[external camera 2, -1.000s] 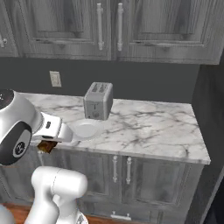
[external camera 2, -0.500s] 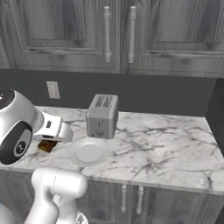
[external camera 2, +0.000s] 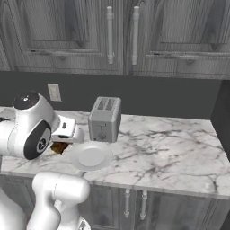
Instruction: Pick sweet potato from the fridge and place it on the plate on the counter.
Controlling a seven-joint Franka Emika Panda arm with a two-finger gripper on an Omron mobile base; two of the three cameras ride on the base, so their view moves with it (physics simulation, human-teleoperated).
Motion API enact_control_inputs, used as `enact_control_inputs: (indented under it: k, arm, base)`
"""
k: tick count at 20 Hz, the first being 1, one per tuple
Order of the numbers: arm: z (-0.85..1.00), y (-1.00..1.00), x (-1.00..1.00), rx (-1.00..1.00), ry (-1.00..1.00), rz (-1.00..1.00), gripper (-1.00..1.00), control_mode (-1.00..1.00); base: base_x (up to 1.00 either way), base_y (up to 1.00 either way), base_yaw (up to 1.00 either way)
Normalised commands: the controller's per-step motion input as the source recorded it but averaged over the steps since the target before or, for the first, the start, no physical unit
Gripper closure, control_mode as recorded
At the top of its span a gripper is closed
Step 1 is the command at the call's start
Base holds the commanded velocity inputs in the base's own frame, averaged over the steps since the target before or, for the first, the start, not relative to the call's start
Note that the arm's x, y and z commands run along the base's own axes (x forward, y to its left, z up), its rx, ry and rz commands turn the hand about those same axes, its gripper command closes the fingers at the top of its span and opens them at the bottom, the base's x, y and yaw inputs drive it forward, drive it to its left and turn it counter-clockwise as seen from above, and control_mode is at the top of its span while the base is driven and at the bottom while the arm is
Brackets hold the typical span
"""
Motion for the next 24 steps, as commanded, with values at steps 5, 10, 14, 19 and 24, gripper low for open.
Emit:
enact_control_inputs:
  k: [5,10,14,19,24]
  arm:
    - [-0.82,-0.01,0.74,-0.01,0.18,0.04,1.0,-1.0]
    - [-0.68,0.0,0.59,-0.05,0.02,0.01,1.0,-1.0]
    - [-0.61,0.0,0.45,-0.06,0.01,0.0,1.0,-1.0]
    - [-0.46,0.0,0.45,0.0,0.09,0.0,1.0,-1.0]
    - [-0.45,0.0,0.56,0.0,0.04,0.01,1.0,-1.0]
  base:
    - [0.0,0.0,0.0]
    - [0.0,0.0,0.0]
    - [0.0,0.0,0.0]
    - [0.0,0.0,0.0]
    - [0.0,0.0,0.0]
